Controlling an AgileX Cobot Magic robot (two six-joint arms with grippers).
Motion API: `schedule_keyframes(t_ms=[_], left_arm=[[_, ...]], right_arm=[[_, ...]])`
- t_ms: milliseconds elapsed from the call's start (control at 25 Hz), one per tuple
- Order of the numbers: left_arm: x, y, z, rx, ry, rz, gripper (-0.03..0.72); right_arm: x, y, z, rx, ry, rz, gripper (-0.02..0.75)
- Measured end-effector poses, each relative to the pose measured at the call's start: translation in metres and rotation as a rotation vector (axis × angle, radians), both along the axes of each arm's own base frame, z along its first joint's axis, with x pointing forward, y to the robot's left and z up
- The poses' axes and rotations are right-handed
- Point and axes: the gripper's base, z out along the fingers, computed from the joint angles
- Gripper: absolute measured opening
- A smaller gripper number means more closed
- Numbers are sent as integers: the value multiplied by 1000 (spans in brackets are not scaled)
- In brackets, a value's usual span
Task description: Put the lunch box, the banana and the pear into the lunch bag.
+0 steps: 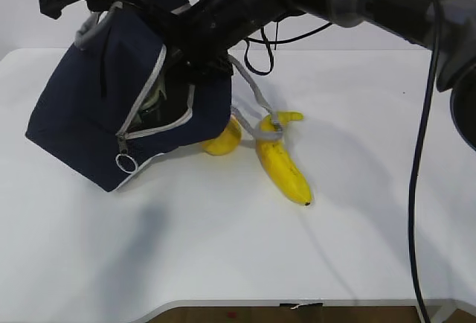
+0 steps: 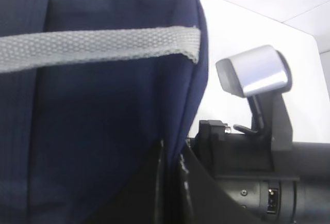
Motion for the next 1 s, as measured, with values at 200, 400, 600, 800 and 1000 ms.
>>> schedule_keyframes(t_ms=[200,400,600,800,1000], left_arm=[[0,0,0,-7,-1,3,-5],[0,0,0,-9,-1,3,-5],[1,4,1,7,-5,9,-5],[4,12,0,4,4,27,-5],[7,32,-1,40,18,57,-5]], right_arm=[[2,0,1,2,-43,5,423],[1,1,2,7,-68,39,442],[-2,2,3,18,-72,76,528],[-5,3,9,16,-82,119,548],[-7,-3,47,27,-169,177,549]])
